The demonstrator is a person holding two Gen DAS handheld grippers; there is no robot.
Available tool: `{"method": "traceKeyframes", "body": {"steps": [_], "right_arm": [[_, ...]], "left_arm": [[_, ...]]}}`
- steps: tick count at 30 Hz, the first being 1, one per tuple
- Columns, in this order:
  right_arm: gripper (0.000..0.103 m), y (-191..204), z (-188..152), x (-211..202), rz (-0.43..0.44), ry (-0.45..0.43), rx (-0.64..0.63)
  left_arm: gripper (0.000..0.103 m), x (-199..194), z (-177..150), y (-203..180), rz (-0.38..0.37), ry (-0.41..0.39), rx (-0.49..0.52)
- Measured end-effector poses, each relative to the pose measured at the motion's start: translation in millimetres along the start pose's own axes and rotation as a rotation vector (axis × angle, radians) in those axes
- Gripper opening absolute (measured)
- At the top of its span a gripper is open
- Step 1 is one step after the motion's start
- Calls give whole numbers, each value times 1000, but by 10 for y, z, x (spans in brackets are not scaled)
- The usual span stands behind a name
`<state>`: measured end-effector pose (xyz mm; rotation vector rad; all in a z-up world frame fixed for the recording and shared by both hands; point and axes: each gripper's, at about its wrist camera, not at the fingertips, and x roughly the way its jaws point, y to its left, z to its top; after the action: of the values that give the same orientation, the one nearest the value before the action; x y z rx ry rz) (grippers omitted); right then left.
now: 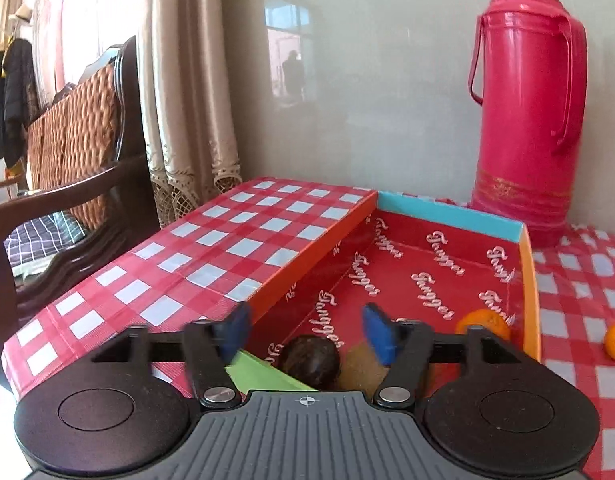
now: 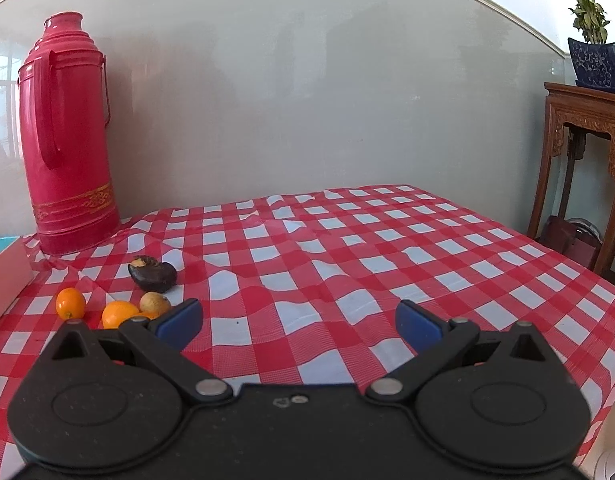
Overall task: Organize fruits
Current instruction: 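Carry the mangosteen into the box and open the left gripper, then move the right gripper back toward the remaining oranges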
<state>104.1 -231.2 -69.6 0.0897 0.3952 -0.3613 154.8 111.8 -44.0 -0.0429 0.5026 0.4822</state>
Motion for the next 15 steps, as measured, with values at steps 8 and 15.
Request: {"method": "traceKeyframes", "body": {"steps": [8, 15], "right_arm": [[97, 7, 0, 4, 12, 5, 0], [97, 14, -9, 16, 48, 12, 2]], "left_arm": [[96, -285, 120, 34, -7, -41, -28], [103, -578, 68, 89, -44, -81, -19]]}}
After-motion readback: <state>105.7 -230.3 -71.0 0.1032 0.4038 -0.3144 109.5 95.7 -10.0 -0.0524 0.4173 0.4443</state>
